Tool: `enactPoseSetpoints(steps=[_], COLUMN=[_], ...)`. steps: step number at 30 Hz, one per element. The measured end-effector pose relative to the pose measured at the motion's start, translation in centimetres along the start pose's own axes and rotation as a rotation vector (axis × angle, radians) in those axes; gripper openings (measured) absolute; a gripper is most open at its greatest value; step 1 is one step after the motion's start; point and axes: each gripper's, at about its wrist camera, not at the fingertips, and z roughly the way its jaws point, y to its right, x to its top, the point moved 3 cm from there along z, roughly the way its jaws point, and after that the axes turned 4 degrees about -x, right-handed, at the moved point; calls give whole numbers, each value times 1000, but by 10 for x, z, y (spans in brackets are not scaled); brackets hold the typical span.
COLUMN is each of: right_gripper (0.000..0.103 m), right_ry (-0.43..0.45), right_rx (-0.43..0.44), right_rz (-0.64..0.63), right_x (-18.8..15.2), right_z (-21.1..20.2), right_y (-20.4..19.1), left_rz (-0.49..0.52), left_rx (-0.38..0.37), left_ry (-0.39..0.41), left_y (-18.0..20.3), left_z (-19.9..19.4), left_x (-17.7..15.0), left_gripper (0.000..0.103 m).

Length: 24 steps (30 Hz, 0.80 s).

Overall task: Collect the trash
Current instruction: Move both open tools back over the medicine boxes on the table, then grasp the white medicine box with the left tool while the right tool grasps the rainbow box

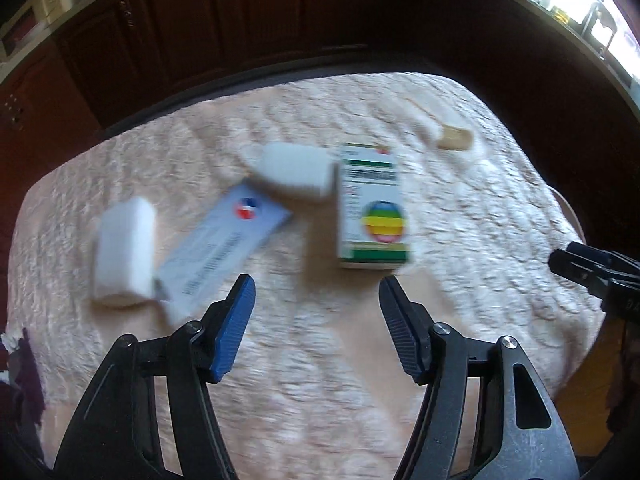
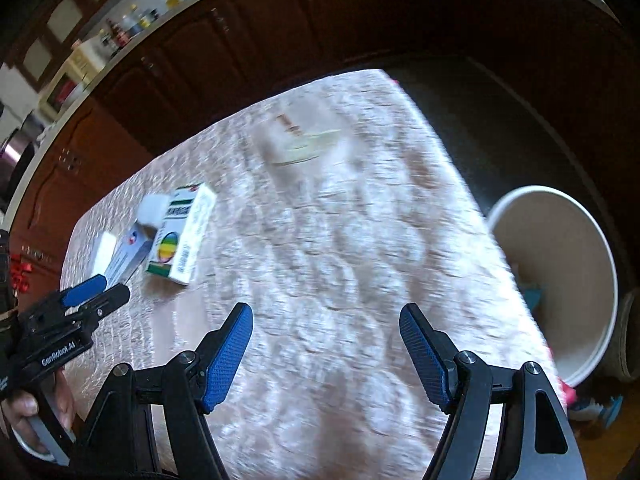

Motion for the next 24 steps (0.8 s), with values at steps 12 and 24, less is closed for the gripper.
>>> enactPoseSetpoints(steps=[12,24], right_gripper=[76,76], right_ry=[-43,-68], right_rx=[33,61], right_rz=[-65,-82], right_x=[14,33], right_z=[26,46], right_y=[-53,-88], left_rz=[84,39], left_rx=[66,97], left_ry=[-18,-69], left_y=[-52,-60], left_z=[33,59], left_x=[11,15], left_gripper=[76,59])
